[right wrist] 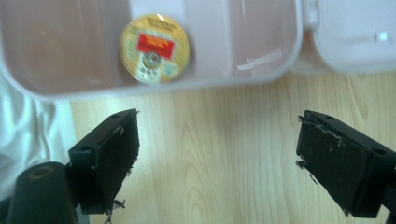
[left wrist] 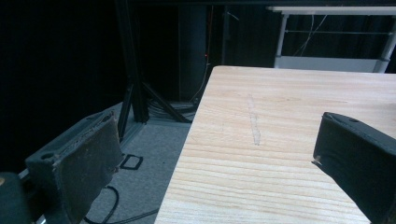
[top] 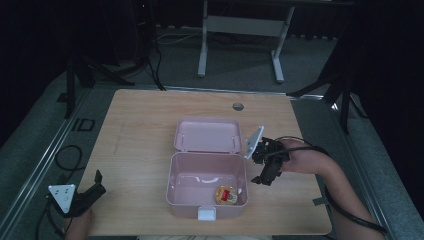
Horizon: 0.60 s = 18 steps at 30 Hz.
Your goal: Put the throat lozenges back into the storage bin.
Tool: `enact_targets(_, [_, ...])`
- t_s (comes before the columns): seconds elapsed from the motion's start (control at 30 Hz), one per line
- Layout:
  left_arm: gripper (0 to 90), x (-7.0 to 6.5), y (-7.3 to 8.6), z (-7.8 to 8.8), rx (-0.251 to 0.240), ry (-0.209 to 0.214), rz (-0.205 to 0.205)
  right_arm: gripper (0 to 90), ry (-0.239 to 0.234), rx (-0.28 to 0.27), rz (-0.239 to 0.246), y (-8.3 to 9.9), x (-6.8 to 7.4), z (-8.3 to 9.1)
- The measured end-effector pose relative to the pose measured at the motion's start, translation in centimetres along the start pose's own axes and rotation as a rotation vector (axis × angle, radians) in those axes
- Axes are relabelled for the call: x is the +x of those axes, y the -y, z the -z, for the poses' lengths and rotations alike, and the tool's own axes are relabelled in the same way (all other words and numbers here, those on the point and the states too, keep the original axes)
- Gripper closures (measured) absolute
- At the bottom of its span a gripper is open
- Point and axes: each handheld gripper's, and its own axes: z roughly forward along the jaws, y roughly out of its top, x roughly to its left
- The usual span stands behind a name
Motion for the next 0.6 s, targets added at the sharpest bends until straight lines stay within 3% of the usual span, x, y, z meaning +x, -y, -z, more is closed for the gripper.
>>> enact_targets(0.23, [1.2,0.0,0.0,0.0,0.001,-0.001,-0.001,12.9,0.009,-0.048,-0.076,3.7,-0.9,-1.3])
enact_targets(0.6, [1.2,0.0,0.0,0.0,0.002,-0.002,-0.002,12.9,0.104,-0.179,-0.224,8.8,-1.6,-5.1])
